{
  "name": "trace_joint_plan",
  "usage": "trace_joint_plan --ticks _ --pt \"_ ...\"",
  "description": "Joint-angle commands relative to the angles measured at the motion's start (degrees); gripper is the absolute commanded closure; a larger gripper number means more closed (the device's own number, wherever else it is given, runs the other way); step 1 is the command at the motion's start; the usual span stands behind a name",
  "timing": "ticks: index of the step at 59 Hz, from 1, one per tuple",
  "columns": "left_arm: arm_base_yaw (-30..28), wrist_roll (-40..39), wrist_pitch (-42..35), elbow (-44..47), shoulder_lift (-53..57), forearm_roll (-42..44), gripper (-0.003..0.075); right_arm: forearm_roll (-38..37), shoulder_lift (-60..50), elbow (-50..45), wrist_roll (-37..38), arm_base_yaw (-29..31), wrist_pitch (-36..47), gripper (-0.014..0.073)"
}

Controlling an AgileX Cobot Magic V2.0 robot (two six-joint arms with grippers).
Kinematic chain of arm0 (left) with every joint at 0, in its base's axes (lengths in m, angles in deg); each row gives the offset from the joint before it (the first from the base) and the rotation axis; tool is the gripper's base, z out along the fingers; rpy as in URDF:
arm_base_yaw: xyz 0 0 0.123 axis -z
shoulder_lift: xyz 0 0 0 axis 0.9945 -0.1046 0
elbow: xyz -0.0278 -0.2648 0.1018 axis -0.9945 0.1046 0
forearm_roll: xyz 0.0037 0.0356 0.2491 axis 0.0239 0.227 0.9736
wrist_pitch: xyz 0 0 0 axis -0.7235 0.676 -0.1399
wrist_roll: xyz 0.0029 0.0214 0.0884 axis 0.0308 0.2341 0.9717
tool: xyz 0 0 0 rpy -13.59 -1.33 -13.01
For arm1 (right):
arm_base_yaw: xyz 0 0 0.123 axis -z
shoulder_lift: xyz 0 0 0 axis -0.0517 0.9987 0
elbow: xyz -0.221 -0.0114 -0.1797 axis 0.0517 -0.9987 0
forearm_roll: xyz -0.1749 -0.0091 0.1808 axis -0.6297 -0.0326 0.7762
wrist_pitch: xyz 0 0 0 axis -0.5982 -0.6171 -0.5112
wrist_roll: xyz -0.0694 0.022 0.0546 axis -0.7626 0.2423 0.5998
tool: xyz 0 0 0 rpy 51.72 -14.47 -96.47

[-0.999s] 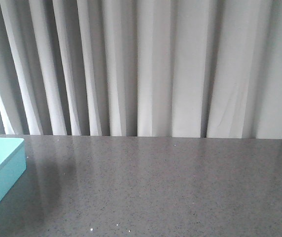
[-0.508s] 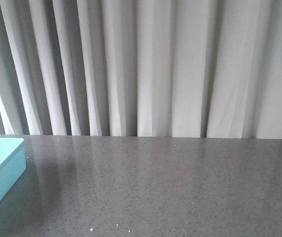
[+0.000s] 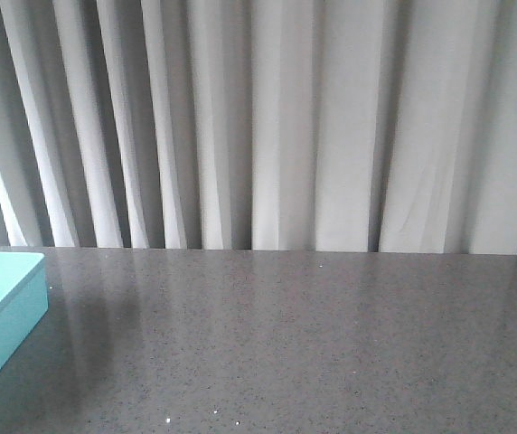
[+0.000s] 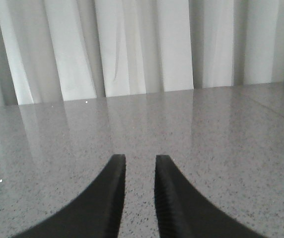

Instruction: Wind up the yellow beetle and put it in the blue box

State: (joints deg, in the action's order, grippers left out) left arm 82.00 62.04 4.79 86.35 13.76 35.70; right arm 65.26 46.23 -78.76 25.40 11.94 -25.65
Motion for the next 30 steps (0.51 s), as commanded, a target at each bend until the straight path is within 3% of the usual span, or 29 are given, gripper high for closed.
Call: trace_joint_plan --ticks 1,30 --pt "0.3 -0.6 -4.3 -0.8 0.3 -0.1 0.0726 0.1 -0.7 -0.3 0.3 -0.2 1.2 0.0431" --pt "0.3 -0.6 -4.3 -0.8 0.3 -0.1 0.0726 0.9 -0.7 -0.3 0.3 -1.4 -0.5 0.0431"
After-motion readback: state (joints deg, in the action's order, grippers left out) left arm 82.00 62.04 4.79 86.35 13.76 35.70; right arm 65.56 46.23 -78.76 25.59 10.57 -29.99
